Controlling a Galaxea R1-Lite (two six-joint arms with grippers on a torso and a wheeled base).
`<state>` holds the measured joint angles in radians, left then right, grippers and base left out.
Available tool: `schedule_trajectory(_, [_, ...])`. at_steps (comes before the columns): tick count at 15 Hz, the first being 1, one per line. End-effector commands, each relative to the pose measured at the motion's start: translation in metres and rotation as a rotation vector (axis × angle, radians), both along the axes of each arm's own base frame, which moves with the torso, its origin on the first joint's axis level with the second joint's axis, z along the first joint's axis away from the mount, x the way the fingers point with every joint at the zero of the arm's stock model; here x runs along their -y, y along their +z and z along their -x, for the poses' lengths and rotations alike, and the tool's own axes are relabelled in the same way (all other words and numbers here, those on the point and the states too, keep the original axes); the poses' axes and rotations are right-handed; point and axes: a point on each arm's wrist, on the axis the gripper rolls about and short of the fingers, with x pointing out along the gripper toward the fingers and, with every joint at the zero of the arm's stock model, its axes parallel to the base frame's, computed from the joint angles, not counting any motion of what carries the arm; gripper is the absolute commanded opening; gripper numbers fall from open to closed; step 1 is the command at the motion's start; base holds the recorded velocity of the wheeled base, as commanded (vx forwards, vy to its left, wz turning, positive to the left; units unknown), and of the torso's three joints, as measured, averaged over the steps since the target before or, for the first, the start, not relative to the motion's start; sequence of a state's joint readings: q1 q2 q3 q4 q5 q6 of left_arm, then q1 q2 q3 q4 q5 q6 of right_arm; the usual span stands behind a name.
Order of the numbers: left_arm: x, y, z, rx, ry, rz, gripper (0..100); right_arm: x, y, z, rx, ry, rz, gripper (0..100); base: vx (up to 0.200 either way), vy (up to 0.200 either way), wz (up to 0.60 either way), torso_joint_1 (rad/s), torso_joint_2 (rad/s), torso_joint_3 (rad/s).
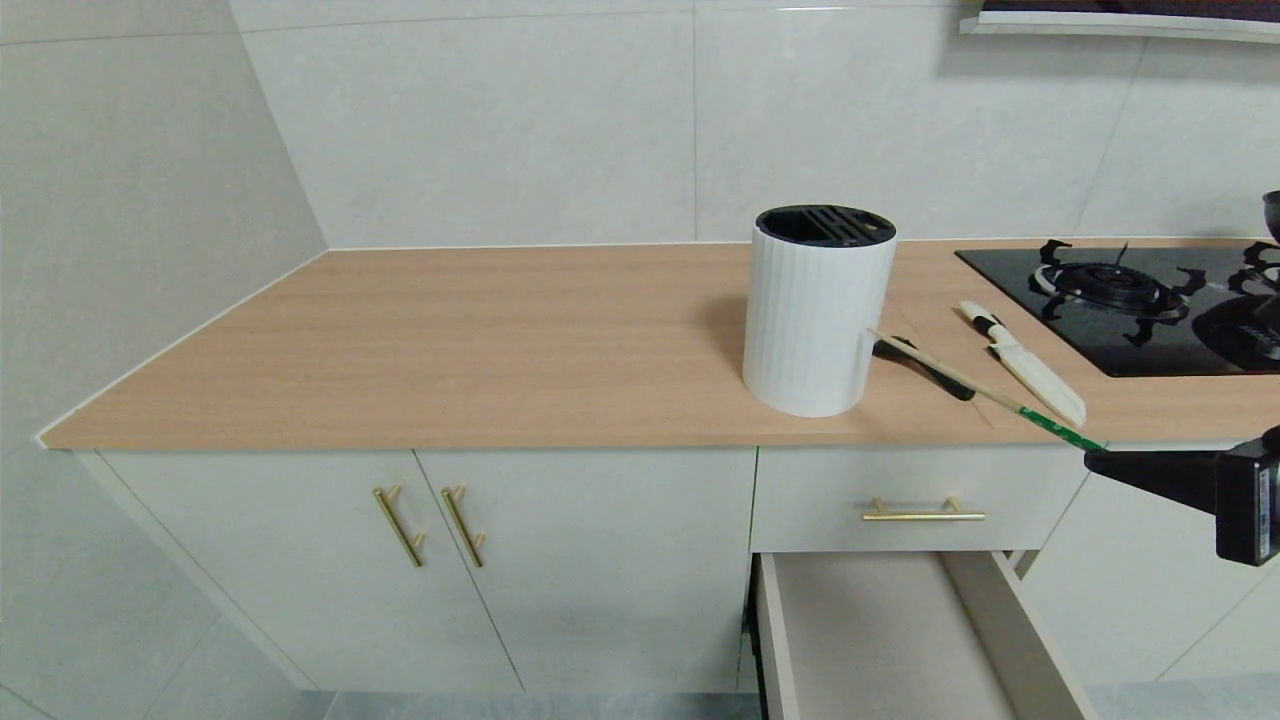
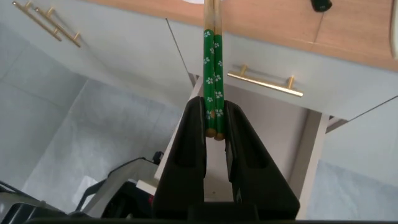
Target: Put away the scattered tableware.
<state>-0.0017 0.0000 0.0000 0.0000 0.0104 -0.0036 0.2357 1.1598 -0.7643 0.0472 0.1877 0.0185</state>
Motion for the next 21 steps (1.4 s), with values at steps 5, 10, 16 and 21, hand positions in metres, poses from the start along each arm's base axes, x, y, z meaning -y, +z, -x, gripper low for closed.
schedule_trajectory(5, [0.000,0.000,0.000,0.000,0.000,0.001,100,-0.001,0.000,0.009,-0.017,0.037,0.029,0,0.000,0.000,0.00,0.000,0.00,0.000])
schedule_trajectory(10, [0.000,0.000,0.000,0.000,0.000,0.001,100,-0.009,-0.009,0.019,-0.097,0.149,0.081,0,0.000,0.000,0.00,0.000,0.00,0.000])
schedule_trajectory(16, [0.000,0.000,0.000,0.000,0.000,0.001,100,-0.014,-0.016,0.016,-0.142,0.174,0.101,0,0.000,0.000,0.00,0.000,0.00,0.000])
schedule_trajectory(21, [0.000,0.000,0.000,0.000,0.000,0.001,100,-0.015,-0.021,0.012,-0.166,0.171,0.111,0,0.000,0.000,0.00,-0.084,0.20,0.114])
